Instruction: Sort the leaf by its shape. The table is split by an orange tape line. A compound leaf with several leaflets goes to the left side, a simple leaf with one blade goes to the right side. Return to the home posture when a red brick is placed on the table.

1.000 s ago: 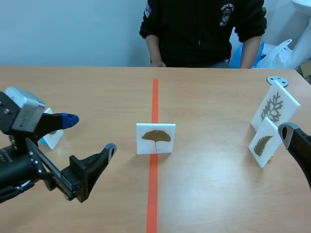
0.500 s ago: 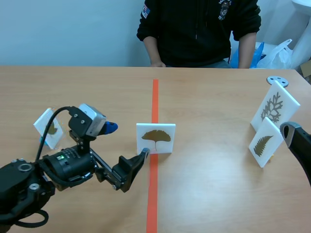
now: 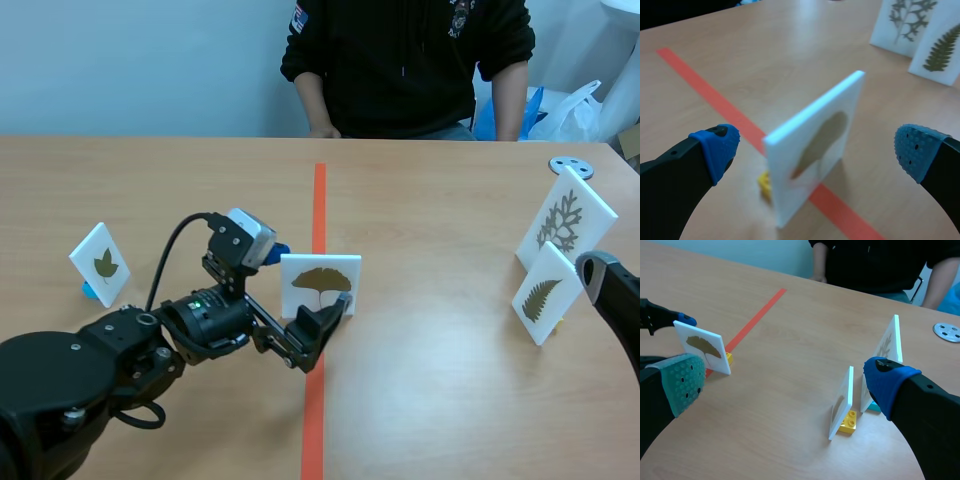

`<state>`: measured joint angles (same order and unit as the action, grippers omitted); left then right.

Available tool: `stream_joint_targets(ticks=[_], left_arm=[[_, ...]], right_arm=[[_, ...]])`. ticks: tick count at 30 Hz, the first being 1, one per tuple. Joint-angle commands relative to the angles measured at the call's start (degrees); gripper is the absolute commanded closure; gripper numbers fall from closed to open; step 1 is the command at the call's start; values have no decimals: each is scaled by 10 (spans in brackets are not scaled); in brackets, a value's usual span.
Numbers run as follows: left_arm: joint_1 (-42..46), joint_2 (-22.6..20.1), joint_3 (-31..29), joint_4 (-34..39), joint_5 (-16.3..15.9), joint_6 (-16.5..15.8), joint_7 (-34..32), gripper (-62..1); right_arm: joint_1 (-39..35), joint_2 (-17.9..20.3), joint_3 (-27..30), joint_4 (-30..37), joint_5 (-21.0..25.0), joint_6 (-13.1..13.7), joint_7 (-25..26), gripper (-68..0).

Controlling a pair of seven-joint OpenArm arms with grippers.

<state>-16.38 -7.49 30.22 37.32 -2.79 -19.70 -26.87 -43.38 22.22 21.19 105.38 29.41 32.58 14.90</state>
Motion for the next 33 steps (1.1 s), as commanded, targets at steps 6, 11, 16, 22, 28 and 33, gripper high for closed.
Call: stream_joint_targets(ticks=[6, 11, 16, 22, 28, 33], left_arm=[[-17, 38, 13, -13, -3, 35, -12, -623], [-19, 46, 13, -30, -3, 54, -12, -623], [-19, 46, 13, -48, -3, 63, -13, -612], [-19, 46, 13, -48, -4, 67, -12, -470], [-19, 46, 13, -48, -6, 72, -12, -304], [-19, 46, 13, -48, -6, 85, -12, -100]], right_arm=[[5, -2, 1, 9, 7, 0, 11, -679], [5, -21, 1, 9, 7, 0, 16, -679], [5, -25, 1, 9, 9, 0, 24, -679], [5, -25, 1, 9, 9, 0, 28, -679], [5, -25, 1, 9, 9, 0, 31, -679], [5, -25, 1, 9, 9, 0, 34, -679]])
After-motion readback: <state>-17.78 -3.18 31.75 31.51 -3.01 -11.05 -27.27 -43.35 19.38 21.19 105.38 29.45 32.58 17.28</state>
